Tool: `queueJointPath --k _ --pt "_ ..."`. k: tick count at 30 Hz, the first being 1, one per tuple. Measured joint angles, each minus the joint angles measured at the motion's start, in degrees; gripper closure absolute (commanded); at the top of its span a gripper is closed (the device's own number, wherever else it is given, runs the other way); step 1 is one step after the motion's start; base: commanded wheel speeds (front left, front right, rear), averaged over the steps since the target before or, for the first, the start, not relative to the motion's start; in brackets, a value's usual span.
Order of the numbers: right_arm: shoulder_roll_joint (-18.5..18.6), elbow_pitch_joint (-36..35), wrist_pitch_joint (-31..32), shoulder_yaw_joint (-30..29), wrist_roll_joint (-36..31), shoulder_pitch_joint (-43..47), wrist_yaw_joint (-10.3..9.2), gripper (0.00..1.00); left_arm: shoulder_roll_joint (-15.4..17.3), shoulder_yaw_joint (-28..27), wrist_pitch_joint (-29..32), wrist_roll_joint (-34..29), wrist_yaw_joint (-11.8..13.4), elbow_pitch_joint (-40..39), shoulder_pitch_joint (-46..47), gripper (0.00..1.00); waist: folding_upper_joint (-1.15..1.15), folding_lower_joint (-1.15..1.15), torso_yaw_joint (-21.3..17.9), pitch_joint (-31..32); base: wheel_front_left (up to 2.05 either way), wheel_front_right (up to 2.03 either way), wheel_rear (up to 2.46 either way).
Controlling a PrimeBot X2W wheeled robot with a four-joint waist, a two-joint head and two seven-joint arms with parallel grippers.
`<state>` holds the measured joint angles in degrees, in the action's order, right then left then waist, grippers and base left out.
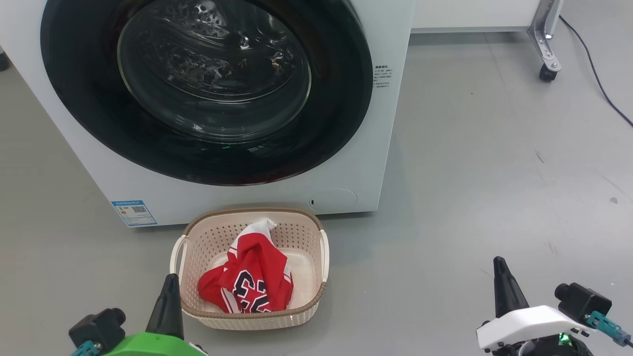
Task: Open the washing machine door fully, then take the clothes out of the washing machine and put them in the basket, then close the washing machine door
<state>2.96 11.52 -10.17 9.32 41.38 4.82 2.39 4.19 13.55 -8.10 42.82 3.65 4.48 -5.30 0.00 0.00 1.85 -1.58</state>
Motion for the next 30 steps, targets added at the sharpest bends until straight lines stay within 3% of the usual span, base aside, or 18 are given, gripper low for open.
queueJointPath --k 30 --pt "1.09 0.96 5.33 -4.97 22.71 -2.81 1.26 1.0 0.67 -4.97 4.11 22.17 -3.79 3.61 2.35 1.0 0.0 0.0 -0.77 0.54 0.0 0.0 0.0"
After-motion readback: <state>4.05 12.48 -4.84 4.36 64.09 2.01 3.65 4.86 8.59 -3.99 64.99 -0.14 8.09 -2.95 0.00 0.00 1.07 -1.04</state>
